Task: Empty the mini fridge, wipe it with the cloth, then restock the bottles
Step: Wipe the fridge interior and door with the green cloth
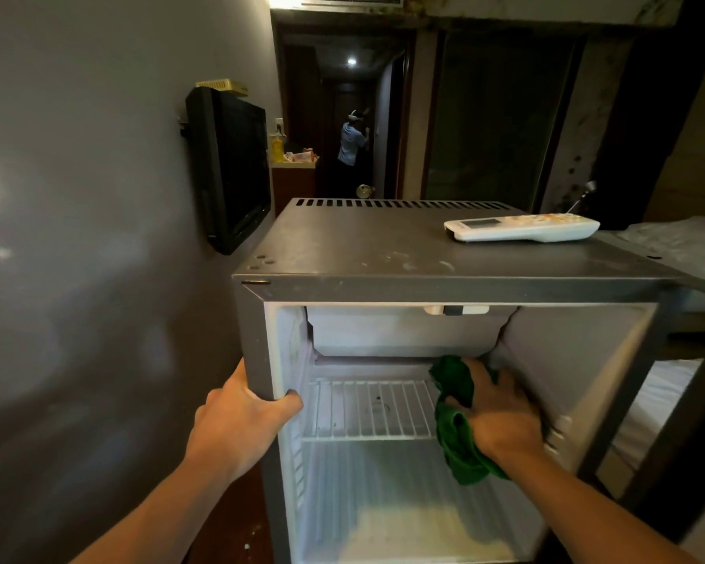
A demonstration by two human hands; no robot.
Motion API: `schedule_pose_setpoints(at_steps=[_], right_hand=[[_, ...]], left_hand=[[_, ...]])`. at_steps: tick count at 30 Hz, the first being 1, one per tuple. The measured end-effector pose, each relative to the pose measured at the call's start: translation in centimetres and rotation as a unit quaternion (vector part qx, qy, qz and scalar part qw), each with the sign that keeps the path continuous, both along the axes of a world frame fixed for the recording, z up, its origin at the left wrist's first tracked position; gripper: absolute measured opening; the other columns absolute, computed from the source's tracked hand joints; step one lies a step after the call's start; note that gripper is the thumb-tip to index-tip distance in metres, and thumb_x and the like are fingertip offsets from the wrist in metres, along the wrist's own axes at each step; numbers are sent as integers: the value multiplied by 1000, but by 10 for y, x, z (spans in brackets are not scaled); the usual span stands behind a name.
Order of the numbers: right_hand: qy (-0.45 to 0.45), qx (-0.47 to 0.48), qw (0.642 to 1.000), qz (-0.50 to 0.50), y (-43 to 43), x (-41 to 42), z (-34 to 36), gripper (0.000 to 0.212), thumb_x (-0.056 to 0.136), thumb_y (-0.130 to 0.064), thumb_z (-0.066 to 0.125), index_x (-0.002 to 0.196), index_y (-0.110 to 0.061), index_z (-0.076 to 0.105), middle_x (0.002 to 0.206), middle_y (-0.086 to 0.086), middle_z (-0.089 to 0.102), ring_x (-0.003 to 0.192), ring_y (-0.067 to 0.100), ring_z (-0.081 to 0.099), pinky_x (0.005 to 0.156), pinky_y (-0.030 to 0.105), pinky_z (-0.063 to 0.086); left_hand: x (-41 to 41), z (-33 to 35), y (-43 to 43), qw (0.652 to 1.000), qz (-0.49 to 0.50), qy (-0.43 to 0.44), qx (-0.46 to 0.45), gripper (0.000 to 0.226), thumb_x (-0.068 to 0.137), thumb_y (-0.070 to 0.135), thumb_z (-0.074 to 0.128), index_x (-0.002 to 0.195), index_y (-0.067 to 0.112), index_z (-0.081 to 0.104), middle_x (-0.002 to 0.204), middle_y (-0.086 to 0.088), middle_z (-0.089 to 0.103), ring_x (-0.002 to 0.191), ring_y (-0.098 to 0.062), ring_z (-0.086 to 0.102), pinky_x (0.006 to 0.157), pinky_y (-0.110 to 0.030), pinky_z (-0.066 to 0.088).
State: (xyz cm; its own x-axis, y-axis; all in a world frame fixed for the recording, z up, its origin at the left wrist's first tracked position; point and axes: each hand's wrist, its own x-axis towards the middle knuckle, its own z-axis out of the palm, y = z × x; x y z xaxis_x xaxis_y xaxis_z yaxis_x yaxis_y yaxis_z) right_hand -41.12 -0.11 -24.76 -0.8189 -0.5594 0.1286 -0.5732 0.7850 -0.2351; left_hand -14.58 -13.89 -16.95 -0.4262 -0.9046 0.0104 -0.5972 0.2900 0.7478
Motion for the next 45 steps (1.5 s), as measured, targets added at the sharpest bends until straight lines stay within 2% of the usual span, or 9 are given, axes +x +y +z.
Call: schedule_pose_setpoints(at_steps=[11, 14, 19, 23, 27, 31, 36, 40, 45], right_hand=[[11, 50, 999, 8, -8, -5, 3, 53, 94, -55, 38, 142, -38, 23, 131, 15, 42, 118, 34, 49, 98, 42, 45], [22, 52, 998, 6, -9, -6, 2, 52, 95, -54, 39, 141, -38, 24, 131, 15, 43, 118, 35, 49, 96, 41, 46], [20, 46, 998, 24, -10, 0, 9, 46, 97, -44, 45, 139, -35, 30, 133, 13, 44, 119, 34, 49, 96, 40, 46], [-51, -57, 991, 113, -13, 14, 27, 42, 93, -37, 55, 132, -36, 41, 123, 6, 58, 103, 27, 59, 88, 36, 50], [-183, -211, 927, 253, -47, 61, 59, 50, 88, -28, 64, 128, -47, 40, 115, -4, 65, 94, 18, 64, 88, 38, 55], [-204, -380, 868, 244, -105, 115, 84, 33, 87, -37, 64, 117, -24, 59, 114, 3, 66, 106, 24, 62, 94, 39, 49], [-233, -360, 883, 189, -130, 116, 77, 34, 92, -37, 58, 116, -12, 61, 116, 12, 65, 109, 32, 59, 92, 39, 47], [-222, -362, 867, 261, -106, 127, 51, 44, 81, -52, 53, 122, -36, 54, 111, -3, 67, 101, 19, 64, 89, 42, 52], [-196, -309, 893, 263, -111, 114, 52, 35, 86, -45, 56, 120, -36, 56, 110, -2, 69, 101, 22, 64, 88, 39, 52]], left_hand=[[-1, -4, -4, 1000, 1, 6, 5, 48, 85, 39, 68, 129, 27, 51, 105, 8, 65, 93, -18, 62, 84, -36, 53], [-1, -6, -7, 1000, 3, 10, 5, 48, 85, 40, 68, 129, 27, 52, 104, 10, 64, 95, -19, 62, 94, -43, 52], [-2, -10, -10, 1000, -6, 16, 9, 47, 85, 40, 69, 126, 29, 50, 99, 14, 61, 93, -16, 61, 94, -44, 53], [-1, -10, -12, 1000, -14, 12, 17, 41, 85, 40, 69, 119, 36, 46, 95, 19, 60, 93, -15, 61, 97, -45, 51], [2, -10, -15, 999, -10, 3, 38, 36, 80, 43, 71, 107, 39, 48, 90, 20, 63, 88, -13, 62, 94, -46, 51], [2, -12, -20, 999, -8, 9, 49, 53, 56, 57, 68, 105, 39, 57, 88, 10, 69, 88, -23, 66, 81, -46, 57], [1, -19, -28, 998, -16, 30, 62, 58, 46, 62, 69, 99, 42, 59, 77, 14, 72, 88, -21, 68, 83, -49, 56], [2, -21, -28, 997, -16, 39, 59, 56, 50, 66, 70, 102, 53, 55, 91, 17, 72, 94, -20, 67, 85, -45, 56], [1, -24, -31, 998, -10, 35, 53, 58, 51, 68, 68, 105, 51, 56, 96, 11, 73, 96, -24, 67, 86, -47, 56]])
